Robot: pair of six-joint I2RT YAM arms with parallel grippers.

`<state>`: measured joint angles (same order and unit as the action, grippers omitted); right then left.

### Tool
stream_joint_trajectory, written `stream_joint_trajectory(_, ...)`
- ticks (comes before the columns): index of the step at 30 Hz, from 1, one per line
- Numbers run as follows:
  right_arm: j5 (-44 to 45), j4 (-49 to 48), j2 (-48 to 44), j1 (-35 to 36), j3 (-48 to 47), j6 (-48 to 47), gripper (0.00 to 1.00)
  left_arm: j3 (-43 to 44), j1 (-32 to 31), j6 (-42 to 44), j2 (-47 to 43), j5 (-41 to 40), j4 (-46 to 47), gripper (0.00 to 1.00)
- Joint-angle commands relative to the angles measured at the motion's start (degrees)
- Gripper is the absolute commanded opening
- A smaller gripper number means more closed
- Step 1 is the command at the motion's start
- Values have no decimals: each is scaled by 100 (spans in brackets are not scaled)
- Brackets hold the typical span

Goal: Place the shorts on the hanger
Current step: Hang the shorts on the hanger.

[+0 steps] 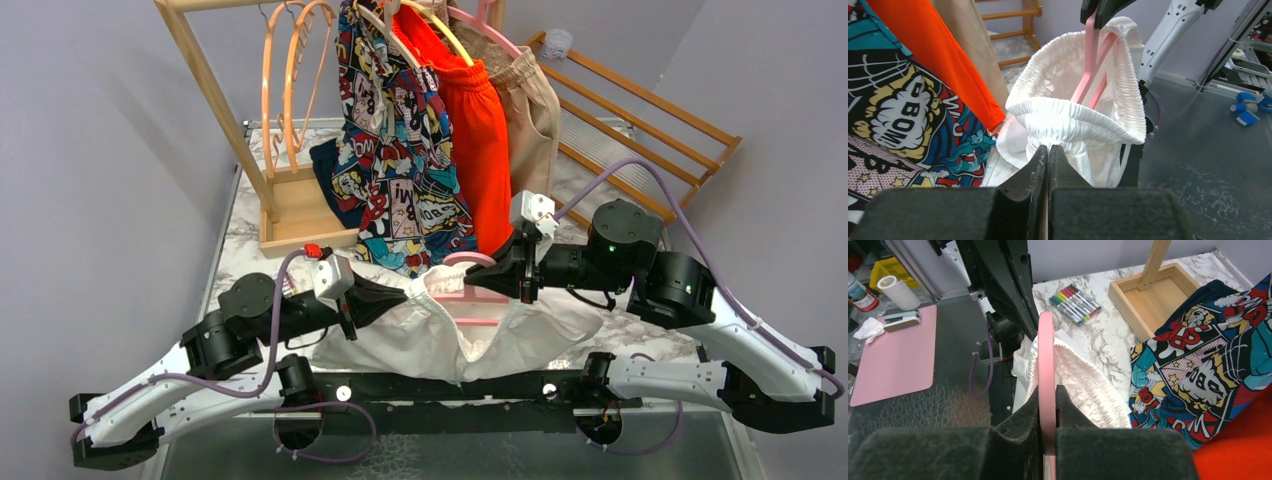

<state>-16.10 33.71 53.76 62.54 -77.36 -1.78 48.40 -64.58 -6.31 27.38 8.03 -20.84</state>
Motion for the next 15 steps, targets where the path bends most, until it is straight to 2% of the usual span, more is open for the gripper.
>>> stream_joint_trajectory(1, 356, -84, -106, 12, -183, -37, 1, 262, -14, 83, -146, -377, -11, 0)
stream_joint_trajectory(6, 421, -24, -112, 5, -432, -87, 1, 524, -17, 206, -187, -587, -8, 0)
stream_joint_trajectory(11, 396, 27, 56, 8, -1139, -170, 1, 1264, -18, 422, 90, -499, 132, 0)
stream_joint_trajectory(15, 407, -65, 42, 9, -1381, -206, 1, 1637, -8, 632, 259, -773, -68, 0)
